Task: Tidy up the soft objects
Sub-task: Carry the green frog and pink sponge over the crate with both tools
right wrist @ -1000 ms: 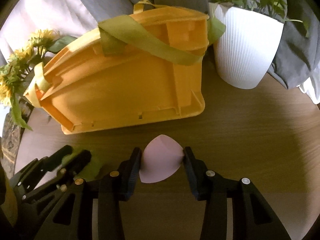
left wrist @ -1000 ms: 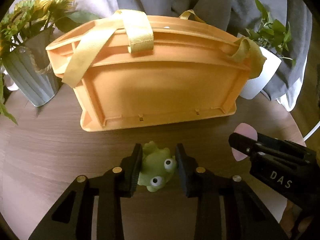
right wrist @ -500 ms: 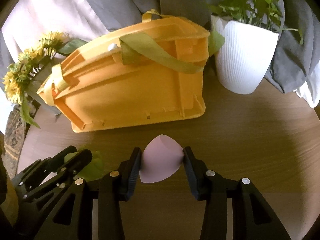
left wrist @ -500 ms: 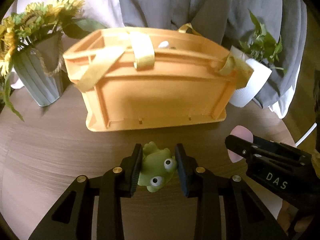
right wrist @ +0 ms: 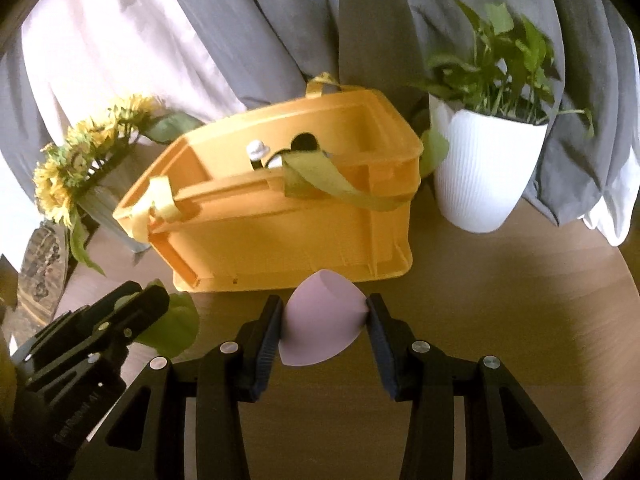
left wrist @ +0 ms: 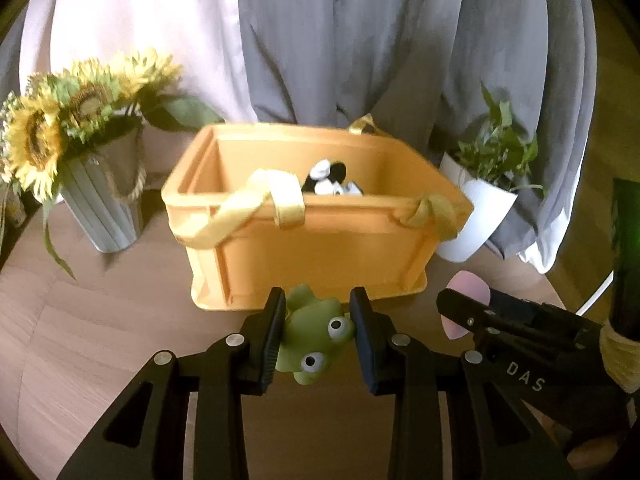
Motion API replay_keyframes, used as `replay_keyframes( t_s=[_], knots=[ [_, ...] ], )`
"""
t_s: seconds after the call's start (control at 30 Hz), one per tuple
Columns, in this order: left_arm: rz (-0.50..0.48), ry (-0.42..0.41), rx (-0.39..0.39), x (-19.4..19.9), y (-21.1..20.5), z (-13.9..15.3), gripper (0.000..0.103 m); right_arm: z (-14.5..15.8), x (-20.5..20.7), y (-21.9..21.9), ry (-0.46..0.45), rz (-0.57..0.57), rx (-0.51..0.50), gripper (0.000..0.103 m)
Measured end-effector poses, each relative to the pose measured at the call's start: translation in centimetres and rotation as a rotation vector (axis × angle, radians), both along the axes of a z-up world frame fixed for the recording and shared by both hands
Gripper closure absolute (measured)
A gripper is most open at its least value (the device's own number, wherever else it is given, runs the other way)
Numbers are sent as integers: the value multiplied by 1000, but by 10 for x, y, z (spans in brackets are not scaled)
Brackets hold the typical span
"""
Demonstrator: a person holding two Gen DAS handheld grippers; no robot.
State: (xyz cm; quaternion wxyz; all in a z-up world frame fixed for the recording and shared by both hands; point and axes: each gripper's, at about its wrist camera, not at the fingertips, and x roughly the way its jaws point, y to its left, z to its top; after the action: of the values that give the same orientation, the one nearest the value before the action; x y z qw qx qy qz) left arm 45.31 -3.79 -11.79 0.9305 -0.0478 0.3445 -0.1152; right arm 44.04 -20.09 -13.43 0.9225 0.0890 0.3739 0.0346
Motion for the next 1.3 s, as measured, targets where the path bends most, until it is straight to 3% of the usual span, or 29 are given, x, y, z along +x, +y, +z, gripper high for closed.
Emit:
replay_keyframes(
  t_s=[0.7, 1.3],
  knots=[
    [18, -202, -20, 2, 5, 63, 70, 55, 2, 3, -180, 12, -3, 59],
    [40, -317, 6, 27, 9, 103, 70, 93, 26, 6, -302, 36, 1, 59]
  ],
)
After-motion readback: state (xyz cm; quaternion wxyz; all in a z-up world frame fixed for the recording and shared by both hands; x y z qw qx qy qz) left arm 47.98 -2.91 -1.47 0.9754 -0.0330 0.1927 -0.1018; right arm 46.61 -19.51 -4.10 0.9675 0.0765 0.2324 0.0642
